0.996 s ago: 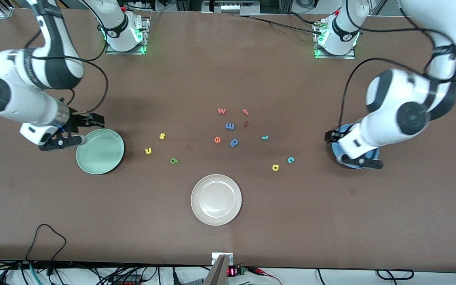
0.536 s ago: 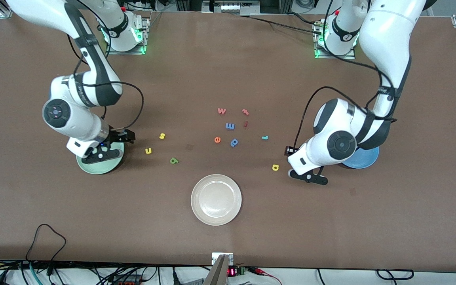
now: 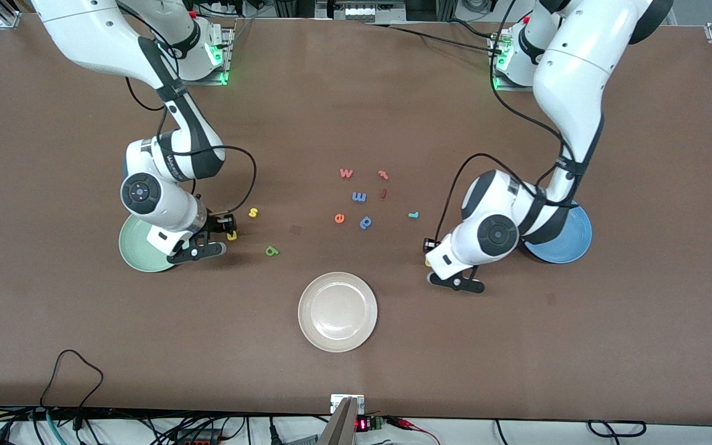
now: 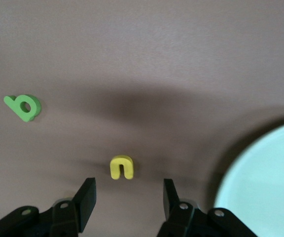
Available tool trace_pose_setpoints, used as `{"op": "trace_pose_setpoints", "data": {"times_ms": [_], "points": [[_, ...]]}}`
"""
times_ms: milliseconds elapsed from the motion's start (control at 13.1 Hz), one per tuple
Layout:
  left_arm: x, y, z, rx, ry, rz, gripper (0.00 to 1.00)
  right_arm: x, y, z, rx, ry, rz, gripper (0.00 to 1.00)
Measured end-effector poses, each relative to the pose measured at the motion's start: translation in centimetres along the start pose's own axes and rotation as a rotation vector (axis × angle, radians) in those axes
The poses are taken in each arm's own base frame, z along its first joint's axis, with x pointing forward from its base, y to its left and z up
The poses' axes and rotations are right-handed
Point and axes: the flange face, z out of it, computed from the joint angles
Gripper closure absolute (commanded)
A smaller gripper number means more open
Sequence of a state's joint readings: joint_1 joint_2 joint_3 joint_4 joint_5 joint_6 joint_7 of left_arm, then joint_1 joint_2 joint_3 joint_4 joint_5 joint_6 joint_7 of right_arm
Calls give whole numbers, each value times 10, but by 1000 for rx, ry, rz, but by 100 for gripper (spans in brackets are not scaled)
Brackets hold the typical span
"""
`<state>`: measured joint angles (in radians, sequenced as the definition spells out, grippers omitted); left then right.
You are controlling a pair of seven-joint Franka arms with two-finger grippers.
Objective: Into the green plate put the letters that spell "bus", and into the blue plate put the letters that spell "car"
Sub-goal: 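Grasp the yellow a with the left gripper while the right gripper grasps yellow n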
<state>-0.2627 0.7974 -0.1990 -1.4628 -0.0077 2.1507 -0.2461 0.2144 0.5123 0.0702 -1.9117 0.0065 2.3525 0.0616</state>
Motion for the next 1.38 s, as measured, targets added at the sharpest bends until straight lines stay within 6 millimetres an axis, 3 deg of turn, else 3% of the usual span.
{"op": "trace_pose_setpoints", "data": {"times_ms": [153,690,1073,1149,1379], "points": [[2,4,16,-5,15,-3,43,0,-5,9,0,-2,5,51],[8,-3,27,-4,44,-25,43,-1,-5,26,0,-19,25,51],[7,-1,34,-1,38,-38,45,-2,-17,39,-2,-28,36,51],[7,0,34,-1,38,-39,49,-2,-17,40,-3,-29,36,51],[8,-1,33,1,39,-41,79,-3,-15,42,-6,-31,40,52]]}}
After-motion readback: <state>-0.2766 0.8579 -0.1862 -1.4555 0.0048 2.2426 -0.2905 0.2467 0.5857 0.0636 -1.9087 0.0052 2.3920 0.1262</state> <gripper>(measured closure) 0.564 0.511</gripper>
